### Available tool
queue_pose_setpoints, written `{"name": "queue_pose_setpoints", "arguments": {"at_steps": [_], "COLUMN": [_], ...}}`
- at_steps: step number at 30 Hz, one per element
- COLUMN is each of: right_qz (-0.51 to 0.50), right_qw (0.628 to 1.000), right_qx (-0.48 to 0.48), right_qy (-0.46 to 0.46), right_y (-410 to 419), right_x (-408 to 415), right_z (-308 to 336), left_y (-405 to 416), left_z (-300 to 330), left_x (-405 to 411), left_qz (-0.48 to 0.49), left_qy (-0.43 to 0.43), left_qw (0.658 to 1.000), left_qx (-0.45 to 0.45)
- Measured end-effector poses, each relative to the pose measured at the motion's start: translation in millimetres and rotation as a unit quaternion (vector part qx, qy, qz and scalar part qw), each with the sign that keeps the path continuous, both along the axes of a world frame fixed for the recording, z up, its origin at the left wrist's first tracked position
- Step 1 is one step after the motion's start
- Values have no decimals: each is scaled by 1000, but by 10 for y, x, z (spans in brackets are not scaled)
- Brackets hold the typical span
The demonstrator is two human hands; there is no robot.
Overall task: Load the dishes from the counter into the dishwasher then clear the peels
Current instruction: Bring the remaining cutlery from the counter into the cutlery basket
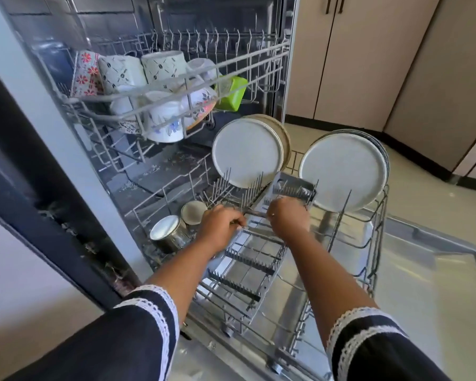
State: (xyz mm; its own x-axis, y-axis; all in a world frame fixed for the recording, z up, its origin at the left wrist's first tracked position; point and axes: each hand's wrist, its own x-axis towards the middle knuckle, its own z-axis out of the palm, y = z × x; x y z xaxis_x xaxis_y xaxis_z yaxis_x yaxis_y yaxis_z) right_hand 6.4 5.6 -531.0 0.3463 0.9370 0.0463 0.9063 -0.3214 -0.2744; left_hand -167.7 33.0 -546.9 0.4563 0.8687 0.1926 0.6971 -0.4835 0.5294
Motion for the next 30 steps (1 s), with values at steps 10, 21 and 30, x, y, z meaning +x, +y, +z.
{"name": "queue_pose_setpoints", "arguments": {"at_steps": [10, 21, 30], "right_qz": [-9, -26, -18], "right_qw": [1000, 992, 996], "right_qx": [-4, 60, 11], "right_qy": [21, 105, 91], "right_y": [230, 342, 290], "right_x": [54, 119, 101], "right_z": [-61, 19, 55], "left_y": [113, 495, 350], "left_z": [-215, 462, 172], "left_x": [25, -174, -81], "left_qz": [1, -38, -85], "left_qy": [-38, 9, 99], "left_qw": [998, 999, 991], "left_qx": [-43, -37, -6]}}
